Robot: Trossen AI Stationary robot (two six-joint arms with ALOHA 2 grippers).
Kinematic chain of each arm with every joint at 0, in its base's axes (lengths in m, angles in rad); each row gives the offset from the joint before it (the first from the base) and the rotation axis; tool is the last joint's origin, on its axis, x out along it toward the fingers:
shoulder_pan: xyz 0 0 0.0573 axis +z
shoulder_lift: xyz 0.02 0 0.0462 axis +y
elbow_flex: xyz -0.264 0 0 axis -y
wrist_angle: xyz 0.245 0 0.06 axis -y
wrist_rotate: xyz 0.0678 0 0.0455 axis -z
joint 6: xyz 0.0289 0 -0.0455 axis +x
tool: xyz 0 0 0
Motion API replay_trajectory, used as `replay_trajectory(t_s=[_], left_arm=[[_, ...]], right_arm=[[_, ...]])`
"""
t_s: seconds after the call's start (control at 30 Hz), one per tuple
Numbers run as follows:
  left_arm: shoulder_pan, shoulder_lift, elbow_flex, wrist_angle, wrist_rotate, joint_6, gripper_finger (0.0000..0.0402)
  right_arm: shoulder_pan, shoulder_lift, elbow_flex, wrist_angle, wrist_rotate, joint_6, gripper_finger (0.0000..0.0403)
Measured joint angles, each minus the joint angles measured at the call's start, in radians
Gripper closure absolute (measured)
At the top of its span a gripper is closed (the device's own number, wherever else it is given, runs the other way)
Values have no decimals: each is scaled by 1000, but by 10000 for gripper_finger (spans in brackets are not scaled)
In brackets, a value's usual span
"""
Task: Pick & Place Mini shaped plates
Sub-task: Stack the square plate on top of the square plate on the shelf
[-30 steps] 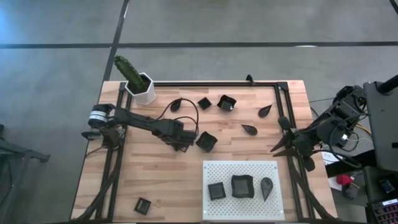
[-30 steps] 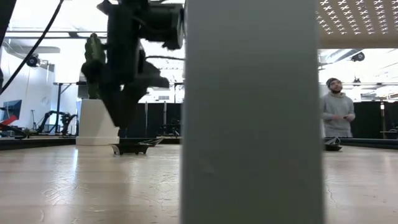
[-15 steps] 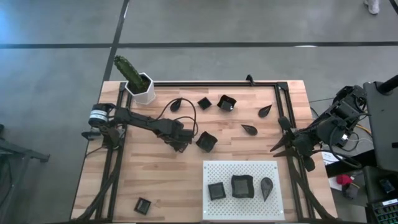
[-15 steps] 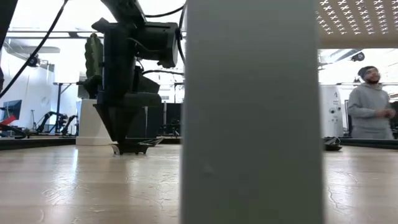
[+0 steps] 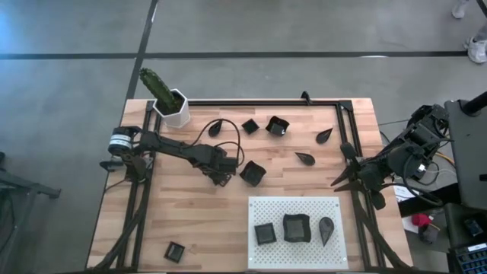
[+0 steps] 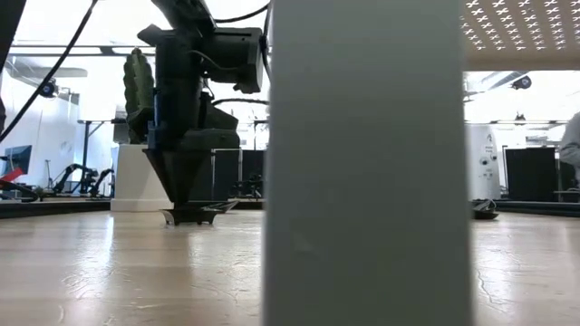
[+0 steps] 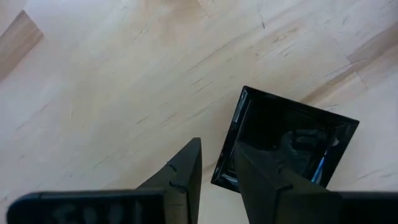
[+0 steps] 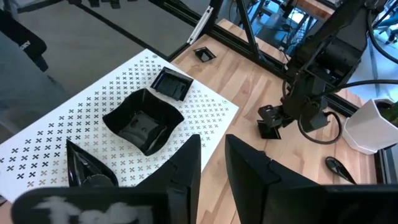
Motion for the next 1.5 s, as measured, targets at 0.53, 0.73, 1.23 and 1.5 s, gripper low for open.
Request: replay_trajectory(t_s=[0.53, 0.73, 1.23, 1.5], left_arm=[[1, 0, 0, 1, 7, 19, 307], [1, 0, 0, 1, 8, 19, 307], [1, 0, 0, 3, 35, 25, 307], [2, 0, 0, 27, 49, 53, 307]], right_arm=[[0, 0, 0, 0, 0, 0, 319], [0, 0, 0, 0, 0, 1, 332], [0, 0, 0, 0, 0, 0, 318], [0, 0, 0, 0, 0, 1, 313]])
